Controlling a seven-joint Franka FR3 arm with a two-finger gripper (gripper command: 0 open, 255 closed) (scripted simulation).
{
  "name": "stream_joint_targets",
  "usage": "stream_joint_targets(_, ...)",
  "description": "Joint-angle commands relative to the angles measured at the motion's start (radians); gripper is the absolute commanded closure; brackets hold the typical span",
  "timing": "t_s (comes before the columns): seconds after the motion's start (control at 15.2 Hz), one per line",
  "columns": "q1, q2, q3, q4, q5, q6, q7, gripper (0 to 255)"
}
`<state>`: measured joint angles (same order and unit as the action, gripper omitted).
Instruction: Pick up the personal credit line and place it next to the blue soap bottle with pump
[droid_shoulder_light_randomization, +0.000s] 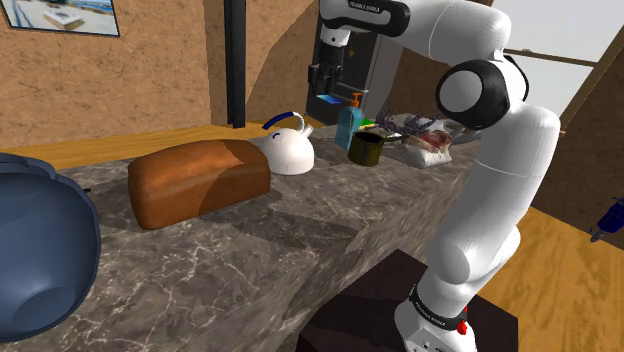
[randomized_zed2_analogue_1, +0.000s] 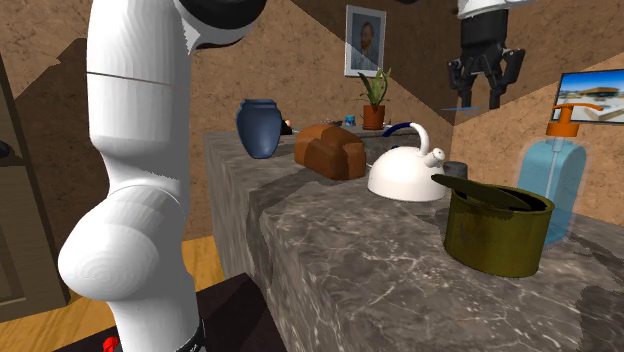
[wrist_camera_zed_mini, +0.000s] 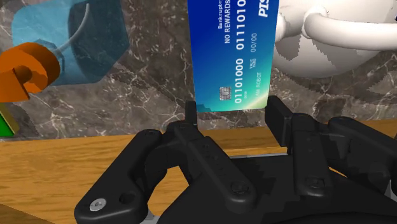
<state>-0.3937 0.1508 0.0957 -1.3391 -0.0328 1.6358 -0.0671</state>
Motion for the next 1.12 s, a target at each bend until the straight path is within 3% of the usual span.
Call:
stream_joint_targets(0.0,-0.001,-0.016,0.000,-0.055,0.002,0.039,0.001,255)
stream_joint_targets(1.06,-0.005,-0.058,-0.002,-0.326,0.005,0.269,0.002,255)
